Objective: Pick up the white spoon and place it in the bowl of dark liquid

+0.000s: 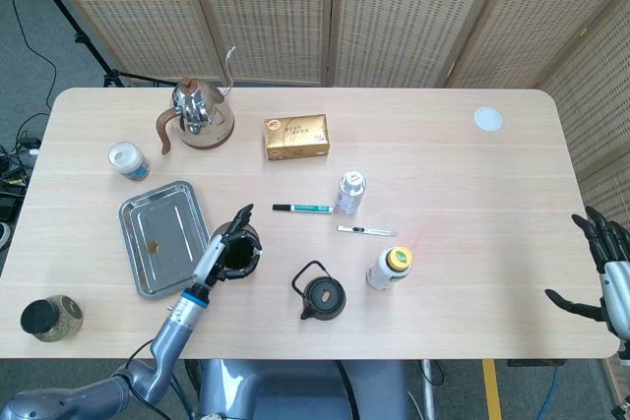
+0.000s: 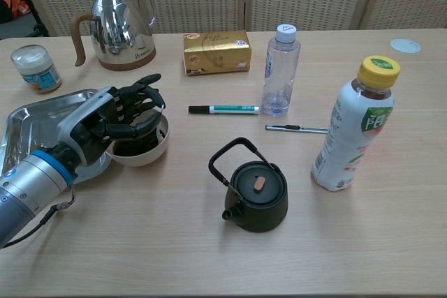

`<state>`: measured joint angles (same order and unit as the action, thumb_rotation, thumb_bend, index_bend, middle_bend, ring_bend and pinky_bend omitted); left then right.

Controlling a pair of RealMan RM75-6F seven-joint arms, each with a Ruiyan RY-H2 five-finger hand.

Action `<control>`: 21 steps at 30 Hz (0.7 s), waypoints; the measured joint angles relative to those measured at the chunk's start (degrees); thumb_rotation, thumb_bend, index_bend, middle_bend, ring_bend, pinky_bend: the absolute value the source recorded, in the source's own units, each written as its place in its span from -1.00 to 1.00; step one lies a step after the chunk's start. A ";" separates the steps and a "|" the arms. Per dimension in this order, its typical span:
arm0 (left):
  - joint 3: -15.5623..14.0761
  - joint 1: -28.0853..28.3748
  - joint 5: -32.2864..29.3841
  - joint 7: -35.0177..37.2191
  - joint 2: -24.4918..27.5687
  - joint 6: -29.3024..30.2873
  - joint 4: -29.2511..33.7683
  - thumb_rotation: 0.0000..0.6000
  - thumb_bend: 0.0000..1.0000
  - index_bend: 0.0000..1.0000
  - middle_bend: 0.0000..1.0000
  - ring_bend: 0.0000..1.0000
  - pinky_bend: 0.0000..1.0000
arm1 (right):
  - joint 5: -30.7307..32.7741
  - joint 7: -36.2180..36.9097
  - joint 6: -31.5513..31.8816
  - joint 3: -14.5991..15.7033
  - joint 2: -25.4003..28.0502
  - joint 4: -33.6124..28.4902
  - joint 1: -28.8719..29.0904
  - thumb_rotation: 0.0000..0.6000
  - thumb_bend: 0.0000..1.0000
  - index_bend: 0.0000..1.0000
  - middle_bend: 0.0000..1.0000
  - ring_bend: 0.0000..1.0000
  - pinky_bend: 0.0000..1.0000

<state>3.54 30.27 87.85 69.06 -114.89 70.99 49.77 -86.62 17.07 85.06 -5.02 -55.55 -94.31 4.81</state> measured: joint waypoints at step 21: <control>1.74 2.01 -0.75 -1.75 0.03 -2.25 -1.44 1.00 -0.08 0.27 -1.00 -1.00 -1.00 | 0.68 0.10 -0.43 -0.19 -0.08 0.20 0.13 1.00 -1.00 -0.90 -1.00 -1.00 -1.00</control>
<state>5.28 32.28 87.10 67.31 -114.86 68.74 48.33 -85.95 17.17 84.64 -5.21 -55.63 -94.12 4.94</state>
